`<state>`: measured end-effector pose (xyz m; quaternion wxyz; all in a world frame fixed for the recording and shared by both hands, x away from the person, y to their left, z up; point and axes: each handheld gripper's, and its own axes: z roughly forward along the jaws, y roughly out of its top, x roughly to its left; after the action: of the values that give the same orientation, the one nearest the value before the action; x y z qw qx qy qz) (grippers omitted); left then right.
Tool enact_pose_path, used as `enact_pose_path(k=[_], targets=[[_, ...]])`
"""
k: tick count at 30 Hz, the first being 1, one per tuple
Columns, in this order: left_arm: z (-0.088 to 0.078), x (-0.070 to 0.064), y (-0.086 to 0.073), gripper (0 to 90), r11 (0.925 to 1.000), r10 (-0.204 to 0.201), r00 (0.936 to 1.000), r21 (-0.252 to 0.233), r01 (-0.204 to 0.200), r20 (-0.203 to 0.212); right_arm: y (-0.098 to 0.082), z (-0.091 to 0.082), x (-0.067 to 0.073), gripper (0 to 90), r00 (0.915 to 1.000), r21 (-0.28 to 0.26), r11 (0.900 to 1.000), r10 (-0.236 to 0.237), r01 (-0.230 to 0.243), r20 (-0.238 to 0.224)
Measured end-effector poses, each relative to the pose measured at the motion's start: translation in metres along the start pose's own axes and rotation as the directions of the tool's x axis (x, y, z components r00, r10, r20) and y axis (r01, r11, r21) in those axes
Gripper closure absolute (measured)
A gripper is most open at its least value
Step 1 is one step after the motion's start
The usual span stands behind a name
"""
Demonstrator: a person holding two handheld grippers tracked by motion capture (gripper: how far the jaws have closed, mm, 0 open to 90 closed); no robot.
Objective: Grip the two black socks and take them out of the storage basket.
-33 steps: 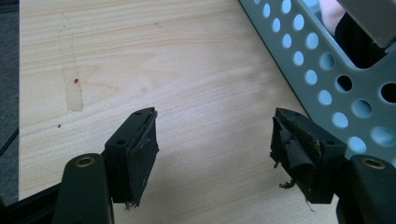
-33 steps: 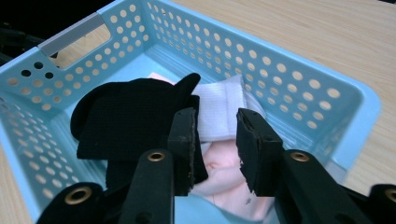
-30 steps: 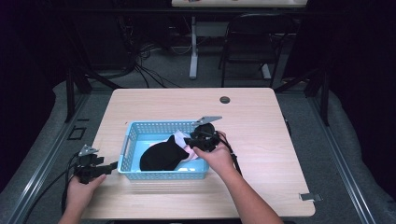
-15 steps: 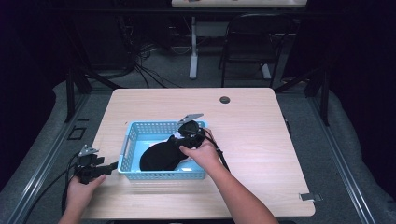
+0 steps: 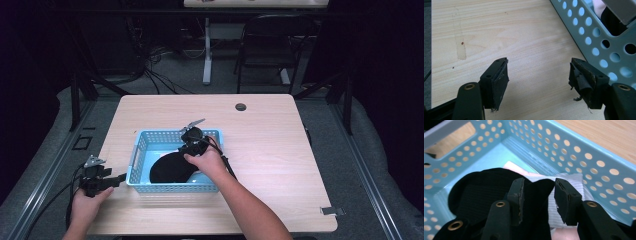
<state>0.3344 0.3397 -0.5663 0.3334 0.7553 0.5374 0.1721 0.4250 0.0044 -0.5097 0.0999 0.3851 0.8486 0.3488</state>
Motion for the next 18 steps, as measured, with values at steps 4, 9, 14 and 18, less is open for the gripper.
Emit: enact_pose_path(k=[4,9,14,18], targets=[[0.0001,-0.0001,0.0001,31.4,1.0,0.001,1.0,0.003,-0.001,0.0,0.0,0.0058,-0.004,60.4,0.9995,0.021,0.999,0.029,-0.029,-0.01],[0.0,-0.0001,0.0001,31.4,1.0,0.001,1.0,0.003,-0.001,0.001,-0.001,0.0106,-0.0051,68.2,0.9979,0.044,0.998,0.054,-0.052,-0.036],[0.0,-0.0001,0.0001,31.4,1.0,0.002,1.0,0.006,-0.002,0.002,-0.0022,0.0097,-0.0021,76.3,0.997,0.038,0.998,0.042,-0.04,-0.065],[-0.0001,-0.0002,0.0002,31.4,1.0,0.003,1.0,0.007,-0.003,0.003,-0.0035,0.0081,-0.0004,78.1,0.9983,0.05,0.999,0.016,-0.013,-0.056]])
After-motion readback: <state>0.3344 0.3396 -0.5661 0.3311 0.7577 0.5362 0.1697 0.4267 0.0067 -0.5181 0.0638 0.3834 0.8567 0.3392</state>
